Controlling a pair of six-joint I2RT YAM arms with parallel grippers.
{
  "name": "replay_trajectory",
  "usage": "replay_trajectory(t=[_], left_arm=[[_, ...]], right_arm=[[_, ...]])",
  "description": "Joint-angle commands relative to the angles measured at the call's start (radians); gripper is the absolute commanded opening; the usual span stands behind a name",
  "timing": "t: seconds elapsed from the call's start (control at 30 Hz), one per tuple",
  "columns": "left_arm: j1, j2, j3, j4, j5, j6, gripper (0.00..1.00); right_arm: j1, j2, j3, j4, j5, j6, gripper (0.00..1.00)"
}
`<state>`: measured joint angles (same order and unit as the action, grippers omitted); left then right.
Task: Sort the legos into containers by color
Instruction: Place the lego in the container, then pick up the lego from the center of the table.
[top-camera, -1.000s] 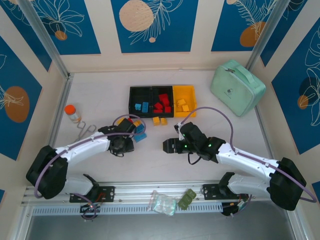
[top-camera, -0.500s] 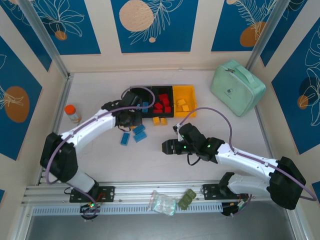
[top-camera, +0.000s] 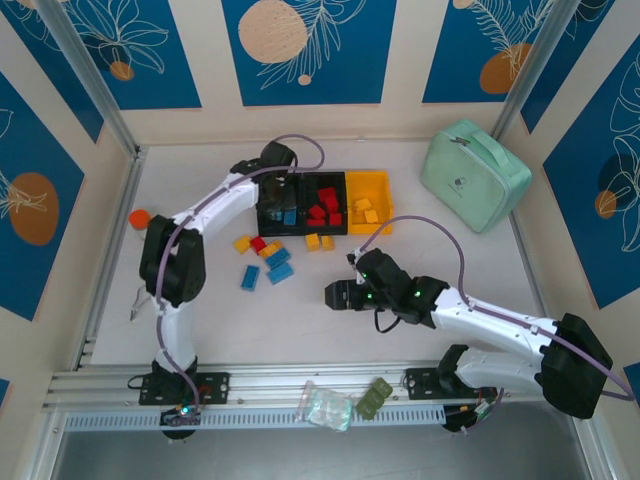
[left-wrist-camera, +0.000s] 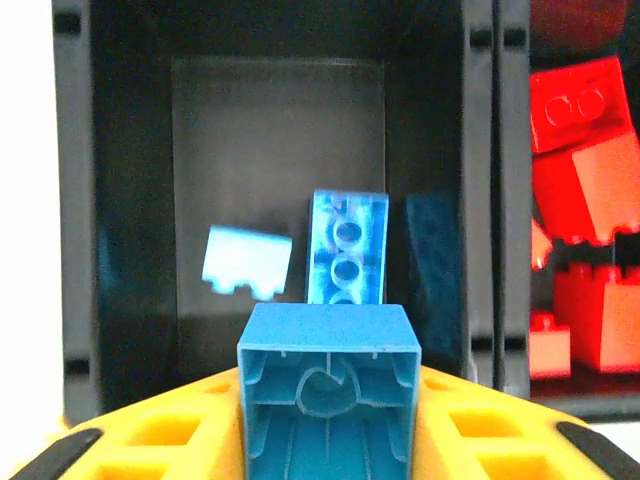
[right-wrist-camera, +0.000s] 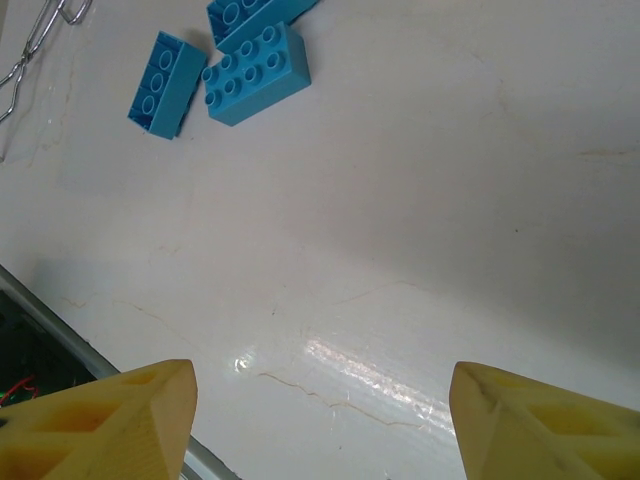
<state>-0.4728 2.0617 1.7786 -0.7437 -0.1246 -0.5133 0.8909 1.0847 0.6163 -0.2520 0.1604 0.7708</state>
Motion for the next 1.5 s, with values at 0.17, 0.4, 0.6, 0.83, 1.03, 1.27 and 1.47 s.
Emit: replay_trajectory(t=[0.17, 0.4, 0.6, 0.83, 1.03, 1.27, 1.47], left_arm=[[0.029, 0.165, 0.198, -0.109, 0.0, 0.026, 0.44], [0.03, 0.169, 0.211, -0.109, 0.017, 0.018, 0.52], [0.021, 0.053, 0.119, -0.066, 0.046, 0.027, 0.55], [0.011, -0.136, -0.079, -0.02, 0.065, 0.047, 0.57], [0.009, -0.283, -0.272, 0.004, 0.072, 0.069, 0.58], [0.008, -0.439, -0.469, 0.007, 0.063, 0.1, 0.58], [0.008, -0.547, -0.639, -0.018, 0.03, 0.11, 0.59]], right_arm=[[0.009, -0.023, 0.025, -0.03, 0.034, 0.021, 0.68], [0.01, -0.017, 0.029, -0.03, 0.035, 0.021, 0.68], [0.008, -0.003, 0.035, -0.021, 0.031, 0.016, 0.68], [0.009, 0.022, 0.053, -0.004, 0.017, 0.0, 0.68], [0.011, 0.032, 0.066, -0.009, 0.005, -0.022, 0.68], [0.009, 0.041, 0.107, -0.061, 0.007, -0.077, 0.68], [0.005, 0.064, 0.15, -0.092, -0.026, -0.14, 0.68]])
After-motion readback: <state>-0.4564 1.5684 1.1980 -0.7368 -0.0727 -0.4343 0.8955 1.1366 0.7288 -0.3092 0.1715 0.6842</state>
